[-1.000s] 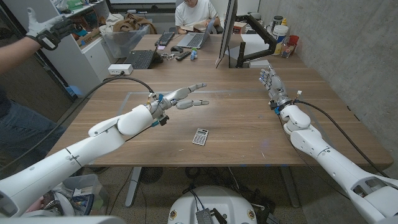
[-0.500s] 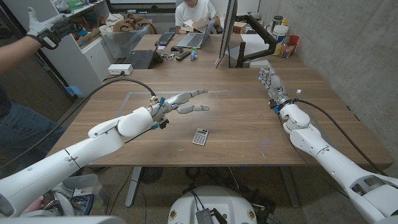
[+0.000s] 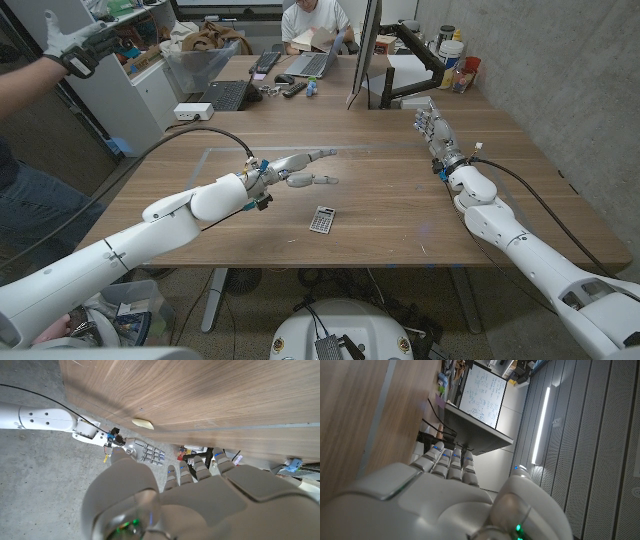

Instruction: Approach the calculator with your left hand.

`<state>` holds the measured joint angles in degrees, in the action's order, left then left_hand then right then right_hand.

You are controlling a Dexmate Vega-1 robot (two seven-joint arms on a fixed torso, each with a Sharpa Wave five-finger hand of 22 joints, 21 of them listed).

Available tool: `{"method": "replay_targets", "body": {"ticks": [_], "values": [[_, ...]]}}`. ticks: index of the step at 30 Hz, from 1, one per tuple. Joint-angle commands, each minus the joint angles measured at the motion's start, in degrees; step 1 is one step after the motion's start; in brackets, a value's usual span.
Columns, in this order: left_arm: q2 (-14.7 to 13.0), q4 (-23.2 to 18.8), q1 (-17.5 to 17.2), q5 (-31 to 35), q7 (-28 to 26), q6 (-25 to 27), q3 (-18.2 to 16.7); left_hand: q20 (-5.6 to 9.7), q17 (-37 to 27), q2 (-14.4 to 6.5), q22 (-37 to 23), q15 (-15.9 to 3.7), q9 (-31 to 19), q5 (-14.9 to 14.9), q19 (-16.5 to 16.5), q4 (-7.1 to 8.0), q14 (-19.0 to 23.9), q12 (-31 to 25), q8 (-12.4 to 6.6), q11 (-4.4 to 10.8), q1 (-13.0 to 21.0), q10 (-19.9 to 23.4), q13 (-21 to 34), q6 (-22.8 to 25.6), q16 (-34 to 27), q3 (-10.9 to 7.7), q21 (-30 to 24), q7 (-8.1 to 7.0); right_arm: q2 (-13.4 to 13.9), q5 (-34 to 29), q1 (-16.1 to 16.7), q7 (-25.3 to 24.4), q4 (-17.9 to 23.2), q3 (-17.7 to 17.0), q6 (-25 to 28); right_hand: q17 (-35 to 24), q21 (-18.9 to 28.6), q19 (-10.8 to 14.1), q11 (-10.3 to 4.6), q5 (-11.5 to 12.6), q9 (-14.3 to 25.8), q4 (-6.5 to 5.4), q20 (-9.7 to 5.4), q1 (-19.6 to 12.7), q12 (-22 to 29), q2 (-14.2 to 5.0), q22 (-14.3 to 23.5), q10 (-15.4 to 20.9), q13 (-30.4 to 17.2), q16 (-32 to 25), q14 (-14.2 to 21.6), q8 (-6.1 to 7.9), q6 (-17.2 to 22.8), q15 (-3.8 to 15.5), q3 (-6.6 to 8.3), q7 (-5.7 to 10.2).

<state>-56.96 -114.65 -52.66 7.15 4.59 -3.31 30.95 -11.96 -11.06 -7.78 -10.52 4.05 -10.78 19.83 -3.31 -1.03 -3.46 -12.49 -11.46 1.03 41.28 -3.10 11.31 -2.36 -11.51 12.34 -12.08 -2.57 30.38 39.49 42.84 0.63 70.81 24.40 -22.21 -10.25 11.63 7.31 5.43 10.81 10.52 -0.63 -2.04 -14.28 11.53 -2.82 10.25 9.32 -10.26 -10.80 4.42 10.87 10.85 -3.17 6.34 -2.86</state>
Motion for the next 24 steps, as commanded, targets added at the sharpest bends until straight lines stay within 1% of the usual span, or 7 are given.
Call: {"method": "replay_targets", "body": {"ticks": [1,9,17,24], "values": [[-1.12,-1.89,-1.02,0.66,0.55,1.26,0.16,-0.2,-0.2,-0.04,-0.24,0.09,-0.32,-0.05,0.09,-0.47,0.34,-0.21,-0.03,0.31,0.52,-0.03,0.3,-0.01,0.0,0.19,0.1,0.12,-0.34,-0.01,-0.51,0.62,-0.56,0.02,-0.16,-0.29,-0.13,0.18,-0.05,0.41,0.14,0.12,0.4,-0.11,0.36,-0.22,0.32,0.32,-0.12,-0.09,0.31,0.21,0.17,-0.1,-0.1,0.39],[-2.06,-2.94,-1.94,1.61,0.84,2.03,0.44,-0.2,-0.2,-0.05,-0.24,0.02,-0.33,-0.09,0.06,-0.48,0.3,-0.23,-0.06,0.45,0.57,0.04,0.32,0.06,0.03,0.18,0.12,0.08,-0.31,-0.13,-0.54,0.57,-0.39,0.02,-0.01,-0.3,-0.12,0.2,0.04,0.41,0.14,0.16,0.41,-0.1,0.37,-0.23,0.32,0.37,-0.13,-0.07,0.32,0.19,0.13,-0.14,-0.13,0.41],[-3.88,-4.56,-3.33,2.05,0.81,2.97,-0.32,-0.2,-0.21,-0.06,-0.24,-0.06,-0.33,-0.14,0.02,-0.49,0.37,-0.3,-0.09,0.51,0.63,0.22,0.35,0.12,0.01,0.17,0.14,0.06,-0.23,-0.18,-0.39,0.38,-0.15,-0.08,-0.04,-0.3,-0.13,0.17,-0.11,0.42,0.14,0.19,0.43,-0.09,0.35,-0.27,0.32,0.35,-0.13,-0.05,0.32,0.2,0.14,-0.09,-0.15,0.43],[-4.9,-5.27,-4.15,2.34,1.38,3.97,-0.32,-0.2,-0.22,-0.08,-0.24,-0.01,-0.33,-0.17,-0.01,-0.51,0.38,-0.33,-0.12,0.45,0.7,0.3,0.38,0.18,0.01,0.15,0.16,0.03,-0.33,-0.17,-0.46,0.52,-0.28,0.02,0.06,-0.3,-0.11,0.21,-0.12,0.42,0.14,0.23,0.42,-0.08,0.33,-0.27,0.32,0.33,-0.13,-0.03,0.34,0.19,0.13,-0.04,-0.18,0.48]]}}
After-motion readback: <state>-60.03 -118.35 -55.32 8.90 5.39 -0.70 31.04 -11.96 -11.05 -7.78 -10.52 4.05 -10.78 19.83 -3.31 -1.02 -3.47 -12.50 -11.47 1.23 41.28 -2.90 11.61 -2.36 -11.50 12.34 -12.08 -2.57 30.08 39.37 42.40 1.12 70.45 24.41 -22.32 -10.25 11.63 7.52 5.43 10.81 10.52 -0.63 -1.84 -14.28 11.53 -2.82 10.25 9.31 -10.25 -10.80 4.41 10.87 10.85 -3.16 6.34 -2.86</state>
